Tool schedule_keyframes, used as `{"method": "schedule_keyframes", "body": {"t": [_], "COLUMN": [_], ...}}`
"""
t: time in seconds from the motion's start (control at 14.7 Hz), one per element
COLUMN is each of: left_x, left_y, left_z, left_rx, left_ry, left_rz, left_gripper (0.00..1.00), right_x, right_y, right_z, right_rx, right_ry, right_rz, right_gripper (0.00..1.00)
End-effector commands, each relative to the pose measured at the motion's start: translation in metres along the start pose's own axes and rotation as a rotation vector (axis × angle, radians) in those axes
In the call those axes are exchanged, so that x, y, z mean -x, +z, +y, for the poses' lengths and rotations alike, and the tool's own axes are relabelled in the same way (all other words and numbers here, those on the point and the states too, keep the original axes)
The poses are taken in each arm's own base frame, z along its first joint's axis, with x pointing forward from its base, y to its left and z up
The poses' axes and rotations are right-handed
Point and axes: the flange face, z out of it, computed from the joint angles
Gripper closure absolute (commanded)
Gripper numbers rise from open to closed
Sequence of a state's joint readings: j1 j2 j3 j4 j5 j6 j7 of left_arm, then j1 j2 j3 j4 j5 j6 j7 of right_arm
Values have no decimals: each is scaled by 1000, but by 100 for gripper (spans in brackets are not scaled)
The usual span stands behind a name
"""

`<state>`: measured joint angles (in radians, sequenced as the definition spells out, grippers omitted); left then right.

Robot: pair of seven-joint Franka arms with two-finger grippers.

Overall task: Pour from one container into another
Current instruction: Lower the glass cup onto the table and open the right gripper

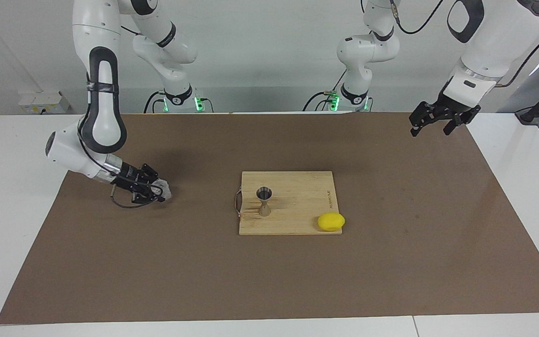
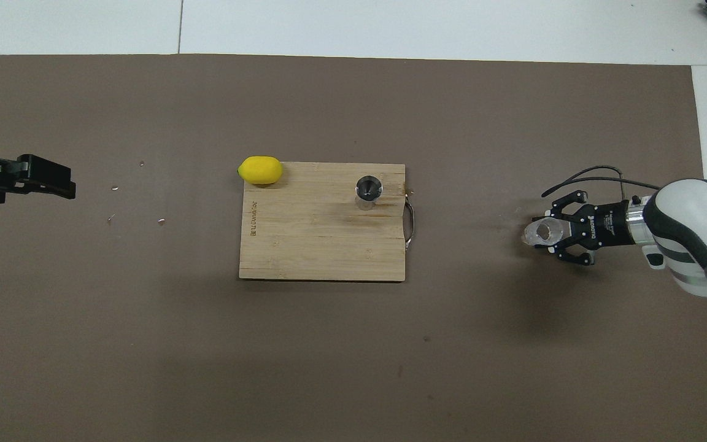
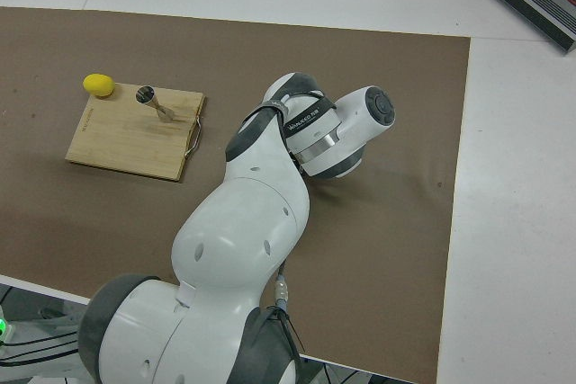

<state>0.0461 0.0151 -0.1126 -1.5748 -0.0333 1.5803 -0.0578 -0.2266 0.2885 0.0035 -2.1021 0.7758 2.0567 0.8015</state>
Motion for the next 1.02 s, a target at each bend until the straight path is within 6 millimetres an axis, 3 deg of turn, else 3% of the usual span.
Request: {"method": "schedule_keyframes", "body": {"t": [0.0,0.34,0.41,0.48,0.61,0.95], "left_x": [8,8,8,8,8,8], "left_y": [-1,-1,-1,-1,-1,-1], "left_z": [0,0,0,0,0,0], "left_rx": [9,9,9,9,9,9], "left_ry": [-3,-3,-3,-4,-3,-3], "left_rz": [6,6,6,6,6,6], "left_gripper": [0,0,0,0,0,0], "right_x": [-10,-31,-30,-30,-32,-36], "right_y": [1,-7,-8,-9,-9,-38], "right_z": [8,21,21,22,23,34], "right_rx": [-13,-28,-30,-31,-37,-46], "right_ry": [-31,-12,-13,-11,-9,-24], "right_rz": [-38,-43,-42,-39,-27,25], "right_gripper": [100,100,55,27,0,0]}}
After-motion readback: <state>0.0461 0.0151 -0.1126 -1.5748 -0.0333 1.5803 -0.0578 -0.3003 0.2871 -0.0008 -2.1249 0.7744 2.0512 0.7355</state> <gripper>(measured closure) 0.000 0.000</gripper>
